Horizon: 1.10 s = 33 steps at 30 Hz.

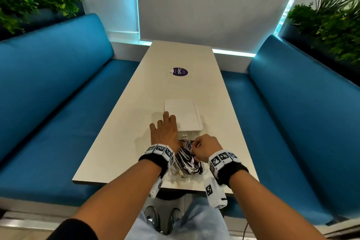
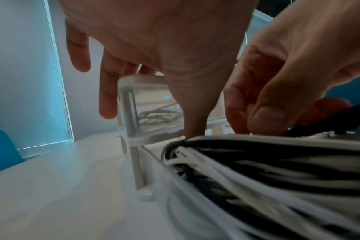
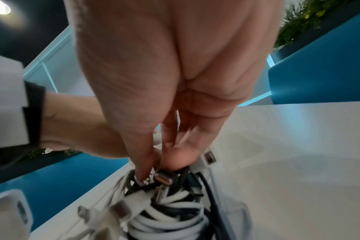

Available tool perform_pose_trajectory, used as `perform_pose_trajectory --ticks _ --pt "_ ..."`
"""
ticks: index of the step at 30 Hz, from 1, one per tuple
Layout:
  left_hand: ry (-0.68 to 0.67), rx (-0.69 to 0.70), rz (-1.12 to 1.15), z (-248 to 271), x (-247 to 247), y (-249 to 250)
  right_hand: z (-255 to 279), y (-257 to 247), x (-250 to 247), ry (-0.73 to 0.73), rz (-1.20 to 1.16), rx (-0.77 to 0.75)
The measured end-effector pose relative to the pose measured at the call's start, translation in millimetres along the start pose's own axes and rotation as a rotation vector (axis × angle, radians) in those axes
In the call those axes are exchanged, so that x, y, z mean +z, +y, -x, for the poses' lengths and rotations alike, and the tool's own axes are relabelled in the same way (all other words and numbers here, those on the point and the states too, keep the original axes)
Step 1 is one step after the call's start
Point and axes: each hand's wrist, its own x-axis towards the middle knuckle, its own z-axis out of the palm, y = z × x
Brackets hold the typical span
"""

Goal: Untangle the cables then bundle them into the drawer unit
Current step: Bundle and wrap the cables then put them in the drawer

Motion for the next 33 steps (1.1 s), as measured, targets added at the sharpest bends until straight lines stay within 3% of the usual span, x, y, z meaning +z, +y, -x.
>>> perform_pose_trajectory --ticks 3,7,12,15,18,21,25,30,33 --pt "0.000 0.011 -0.146 -5.9 -5.1 7.3 -1.8 0.1 2.3 -0.003 -0.003 -0.002" --pt "0.008 0.129 -0.356 -14.1 -18.1 15.1 -3.2 -4.7 8.8 -0.022 0.054 -0.039" --pt "-0.010 0.218 -0.142 -14.9 -14.3 -3.4 -8.2 -2.9 16.1 0.018 0.068 -0.019" --pt "-0.153 0.273 0.047 -13.7 -16.5 -24.7 -9.9 -4.7 20.5 0.045 0.062 -0.017" --pt "-0.246 0.295 0.046 -4.9 -11.2 -38.8 -8.9 -9.8 18.5 0.012 0.113 -0.046" --pt "-0.195 0.275 0.024 0.6 -2.9 -39.3 -5.8 -8.0 8.2 -0.007 0.051 -0.085" --pt "-0.127 0.255 -0.052 -0.3 1.6 -32.2 -1.8 10.5 -2.0 0.193 -0.080 0.031" --pt "-0.102 0.241 -0.096 0.1 -0.6 -27.3 0.0 24.9 -0.6 0.017 -0.092 0.179" --pt "-0.072 0.207 -0.078 0.2 -0.4 -27.3 1.4 23.5 1.1 0.023 -0.106 0.193"
